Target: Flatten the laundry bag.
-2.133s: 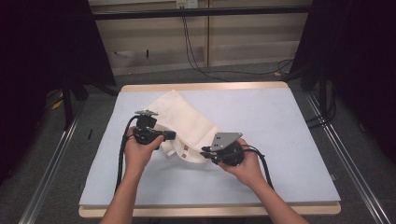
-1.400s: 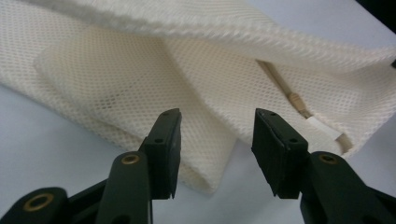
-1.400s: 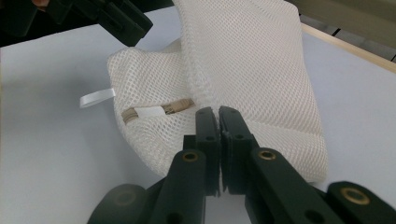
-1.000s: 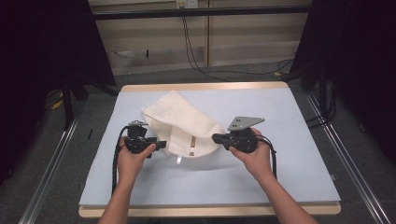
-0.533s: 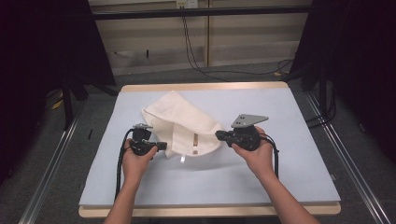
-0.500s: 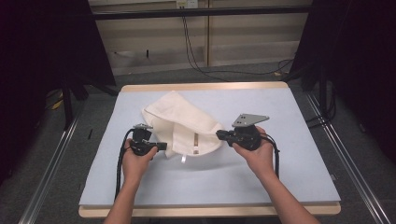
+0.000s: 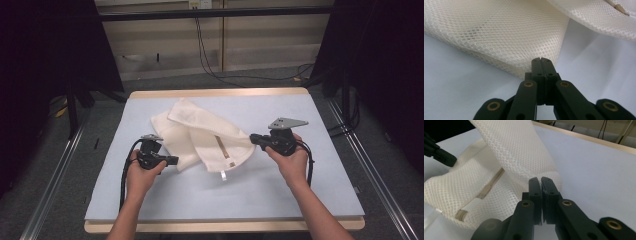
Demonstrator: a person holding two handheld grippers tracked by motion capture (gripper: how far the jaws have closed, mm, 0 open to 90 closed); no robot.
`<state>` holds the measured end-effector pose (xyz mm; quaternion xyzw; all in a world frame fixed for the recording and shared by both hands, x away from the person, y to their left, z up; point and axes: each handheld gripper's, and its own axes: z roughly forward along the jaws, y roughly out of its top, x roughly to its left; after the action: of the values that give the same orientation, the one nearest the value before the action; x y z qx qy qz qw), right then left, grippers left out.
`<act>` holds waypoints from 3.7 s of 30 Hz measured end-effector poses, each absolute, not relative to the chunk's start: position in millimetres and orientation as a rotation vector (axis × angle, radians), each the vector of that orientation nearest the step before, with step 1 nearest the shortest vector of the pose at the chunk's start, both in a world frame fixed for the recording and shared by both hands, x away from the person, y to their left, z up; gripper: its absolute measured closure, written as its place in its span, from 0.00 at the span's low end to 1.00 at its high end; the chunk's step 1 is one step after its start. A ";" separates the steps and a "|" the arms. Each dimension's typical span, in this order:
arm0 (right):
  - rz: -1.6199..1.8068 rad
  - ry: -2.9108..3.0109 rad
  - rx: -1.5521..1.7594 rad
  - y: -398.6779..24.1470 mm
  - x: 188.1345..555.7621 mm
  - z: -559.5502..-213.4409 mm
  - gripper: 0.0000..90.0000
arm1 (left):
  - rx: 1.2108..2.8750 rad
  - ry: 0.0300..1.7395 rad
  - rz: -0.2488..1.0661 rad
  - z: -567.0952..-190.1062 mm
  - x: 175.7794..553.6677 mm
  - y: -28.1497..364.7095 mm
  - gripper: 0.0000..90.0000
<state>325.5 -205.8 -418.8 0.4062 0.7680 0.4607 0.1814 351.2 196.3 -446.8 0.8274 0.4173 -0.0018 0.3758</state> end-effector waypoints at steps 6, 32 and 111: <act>1.294 2.136 1.198 -218.9 325.3 -421.8 0.97 | 2.137 1.047 -0.002 -441.4 347.6 204.3 1.00; 1.253 2.062 1.311 -234.0 351.8 -440.5 0.96 | 2.131 1.052 0.012 -447.9 350.1 209.3 1.00; 1.113 2.464 0.943 -155.7 310.1 -469.0 0.97 | 2.104 1.087 0.109 -448.5 347.8 205.3 1.00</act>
<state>310.1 -155.7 -469.0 0.3262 0.8522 0.3850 0.1384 347.8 205.3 -448.5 0.8223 0.4248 0.0426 0.3762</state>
